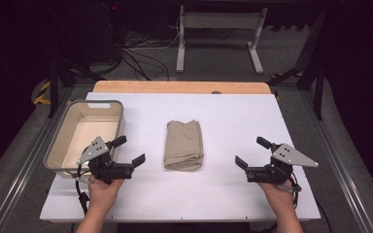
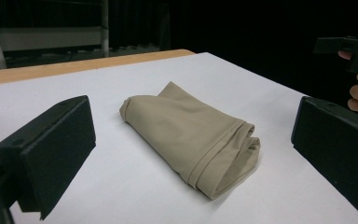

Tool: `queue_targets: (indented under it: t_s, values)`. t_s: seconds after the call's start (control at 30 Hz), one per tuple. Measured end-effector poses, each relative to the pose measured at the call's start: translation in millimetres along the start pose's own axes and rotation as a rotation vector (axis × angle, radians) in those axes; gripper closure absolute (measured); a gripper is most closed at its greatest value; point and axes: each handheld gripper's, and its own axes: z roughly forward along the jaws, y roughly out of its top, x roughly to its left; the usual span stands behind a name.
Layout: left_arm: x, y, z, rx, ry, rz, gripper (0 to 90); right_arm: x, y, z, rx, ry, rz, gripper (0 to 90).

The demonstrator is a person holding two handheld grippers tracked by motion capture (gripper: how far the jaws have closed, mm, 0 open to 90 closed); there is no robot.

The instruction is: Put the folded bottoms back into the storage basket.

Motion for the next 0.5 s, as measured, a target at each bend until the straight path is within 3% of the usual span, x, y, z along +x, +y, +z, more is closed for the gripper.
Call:
queue_targets:
  t_s: [0.5]
  values:
    - [-1.5, -0.7, 4.9, 0.019, -0.012, -0.007, 0.3, 0.6, -0.6, 0.9, 0.004, 0.000, 0.005, 0.0]
